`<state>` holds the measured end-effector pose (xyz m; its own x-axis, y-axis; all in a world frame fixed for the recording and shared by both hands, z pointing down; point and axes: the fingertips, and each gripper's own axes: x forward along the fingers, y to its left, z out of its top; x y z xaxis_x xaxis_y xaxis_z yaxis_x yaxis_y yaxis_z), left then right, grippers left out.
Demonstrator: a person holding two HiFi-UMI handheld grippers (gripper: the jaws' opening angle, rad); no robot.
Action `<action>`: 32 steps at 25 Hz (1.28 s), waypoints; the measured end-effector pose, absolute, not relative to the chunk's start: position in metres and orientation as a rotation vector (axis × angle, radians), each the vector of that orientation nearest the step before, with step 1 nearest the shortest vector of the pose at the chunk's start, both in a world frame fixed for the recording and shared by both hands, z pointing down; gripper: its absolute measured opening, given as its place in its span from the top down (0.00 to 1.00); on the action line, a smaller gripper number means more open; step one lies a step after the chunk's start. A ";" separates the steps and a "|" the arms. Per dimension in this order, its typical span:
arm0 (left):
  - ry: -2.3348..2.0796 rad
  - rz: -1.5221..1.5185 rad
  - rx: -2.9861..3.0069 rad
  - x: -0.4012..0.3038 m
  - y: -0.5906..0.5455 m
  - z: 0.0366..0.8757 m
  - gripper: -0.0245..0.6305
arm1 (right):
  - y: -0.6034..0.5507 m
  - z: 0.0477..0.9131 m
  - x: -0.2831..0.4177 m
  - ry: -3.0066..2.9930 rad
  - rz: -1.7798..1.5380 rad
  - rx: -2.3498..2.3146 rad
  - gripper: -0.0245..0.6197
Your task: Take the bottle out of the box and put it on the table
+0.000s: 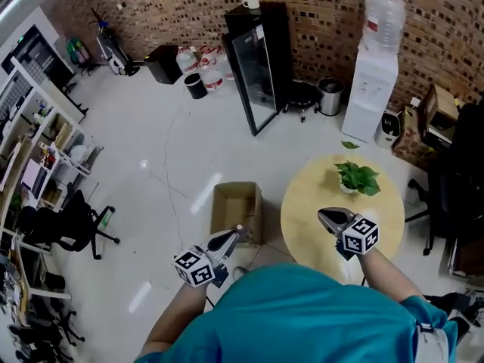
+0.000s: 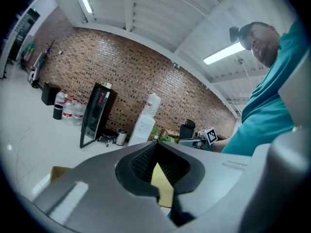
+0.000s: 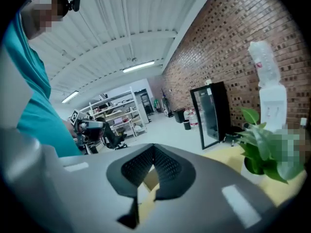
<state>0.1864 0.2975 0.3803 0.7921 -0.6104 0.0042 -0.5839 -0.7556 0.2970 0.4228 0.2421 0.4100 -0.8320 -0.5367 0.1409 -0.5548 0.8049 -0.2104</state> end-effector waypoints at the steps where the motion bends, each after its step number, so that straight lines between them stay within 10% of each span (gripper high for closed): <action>1: -0.950 -0.149 2.688 0.167 0.294 0.381 0.96 | 0.236 0.409 0.404 -2.912 0.365 0.854 0.96; 14: -0.983 -0.182 2.738 -0.095 0.235 0.451 0.96 | 0.156 0.436 0.134 -2.830 0.288 0.786 0.96; 32: -1.061 0.153 2.388 -0.031 0.002 0.577 0.96 | -0.104 0.577 0.112 -2.719 0.435 0.351 0.91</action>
